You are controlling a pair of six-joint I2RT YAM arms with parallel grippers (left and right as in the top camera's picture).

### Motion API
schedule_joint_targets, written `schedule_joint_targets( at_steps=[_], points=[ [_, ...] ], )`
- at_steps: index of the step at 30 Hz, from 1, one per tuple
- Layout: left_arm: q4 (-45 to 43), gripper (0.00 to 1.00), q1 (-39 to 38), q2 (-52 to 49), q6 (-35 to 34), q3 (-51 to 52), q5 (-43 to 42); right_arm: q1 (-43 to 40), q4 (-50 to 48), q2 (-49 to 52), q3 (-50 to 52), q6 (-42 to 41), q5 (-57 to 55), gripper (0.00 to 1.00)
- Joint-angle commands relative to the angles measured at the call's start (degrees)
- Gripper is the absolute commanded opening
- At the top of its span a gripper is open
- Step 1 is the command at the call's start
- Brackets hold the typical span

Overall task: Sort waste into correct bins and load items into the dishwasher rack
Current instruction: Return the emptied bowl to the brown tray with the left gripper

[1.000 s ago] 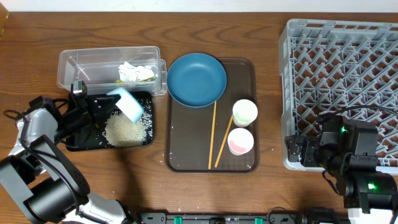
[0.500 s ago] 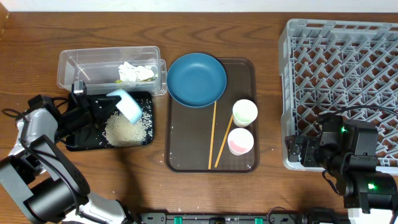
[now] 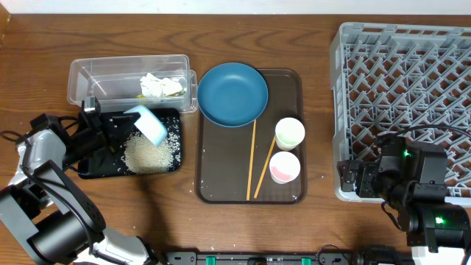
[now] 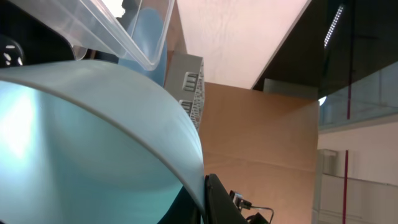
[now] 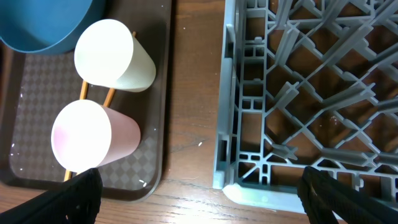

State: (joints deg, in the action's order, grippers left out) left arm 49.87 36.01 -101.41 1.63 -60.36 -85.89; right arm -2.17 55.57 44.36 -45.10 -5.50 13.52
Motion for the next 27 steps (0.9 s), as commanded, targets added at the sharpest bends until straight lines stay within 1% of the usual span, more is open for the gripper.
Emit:
schedule_joint_targets(
  at_steps=[1,2,4,6,8,9,15,18,20,24,27],
  points=[
    [-0.1,0.06,0.5,0.2,-3.2,-0.3,4.2,0.7,0.2,-0.2,-1.1,-0.2,0.5,0.99],
    [0.2,0.06,0.6,0.2,-4.8,-0.3,4.4,0.7,0.2,-0.2,-1.1,-0.2,0.5,0.99],
    [1.4,0.06,0.2,0.3,1.9,-0.3,-4.2,0.7,0.2,-0.2,-1.1,-0.2,0.5,0.99],
    [0.9,0.06,0.0,0.5,2.6,-0.5,-2.6,0.7,0.2,-0.2,-1.1,-0.2,0.5,0.99],
    [1.1,0.06,0.0,0.5,0.1,-0.5,1.3,0.7,0.2,-0.2,-1.1,-0.2,0.5,0.99],
    [2.1,0.06,0.0,0.6,0.3,-0.5,1.5,0.7,0.2,-0.2,-1.1,-0.2,0.5,0.99],
    [6.4,0.06,-4.5,3.9,6.8,-0.5,2.2,0.7,0.2,-0.2,-1.1,-0.2,0.5,0.99],
    [6.4,0.06,-8.6,8.4,6.7,-0.5,7.6,0.7,0.2,-0.2,-1.1,-0.2,0.5,0.99],
    [5.7,0.06,-12.5,11.6,6.7,-0.5,13.0,0.7,0.2,-0.2,-1.1,-0.2,0.5,0.99],
    [4.2,0.06,-22.5,16.9,3.3,-0.5,28.7,0.7,0.1,-0.2,-1.1,-0.2,0.5,0.99],
    [3.5,0.06,-30.8,18.2,3.2,-0.5,37.4,0.7,0.1,-0.2,-1.1,-0.2,0.5,0.99]
  ],
)
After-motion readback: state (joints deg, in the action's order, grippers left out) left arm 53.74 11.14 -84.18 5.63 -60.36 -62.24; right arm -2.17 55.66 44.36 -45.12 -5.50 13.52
